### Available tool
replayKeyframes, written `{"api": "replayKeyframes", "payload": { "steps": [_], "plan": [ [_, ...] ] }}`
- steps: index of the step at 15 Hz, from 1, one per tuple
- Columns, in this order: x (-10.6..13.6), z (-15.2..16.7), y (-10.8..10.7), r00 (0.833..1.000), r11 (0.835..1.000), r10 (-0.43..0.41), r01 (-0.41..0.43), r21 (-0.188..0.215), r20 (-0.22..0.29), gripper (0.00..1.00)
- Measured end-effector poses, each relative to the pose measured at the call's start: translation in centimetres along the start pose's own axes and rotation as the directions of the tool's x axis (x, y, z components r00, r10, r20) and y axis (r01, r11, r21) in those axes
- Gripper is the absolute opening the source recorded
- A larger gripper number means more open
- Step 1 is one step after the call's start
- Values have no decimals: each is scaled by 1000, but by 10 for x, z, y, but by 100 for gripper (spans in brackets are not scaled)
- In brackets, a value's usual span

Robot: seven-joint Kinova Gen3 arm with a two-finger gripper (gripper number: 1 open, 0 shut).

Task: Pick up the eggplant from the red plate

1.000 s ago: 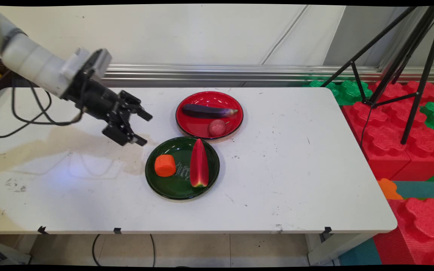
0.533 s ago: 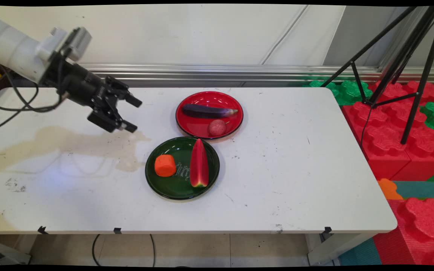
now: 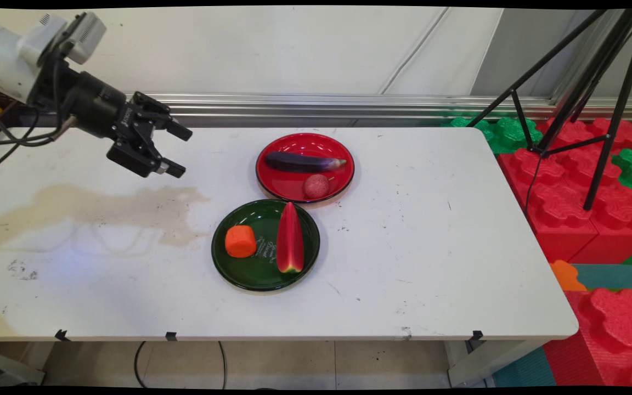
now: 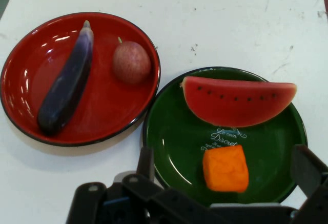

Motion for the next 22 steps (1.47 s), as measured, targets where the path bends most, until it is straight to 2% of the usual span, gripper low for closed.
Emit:
{"api": "replayKeyframes", "payload": {
  "steps": [4,10,22],
  "plan": [
    [1,-6,-2,1000,1000,5,-6,16,12,100],
    [9,10,-21,999,998,42,-43,48,28,100],
    [26,89,-81,987,985,146,-151,80,63,100]
  ]
}}
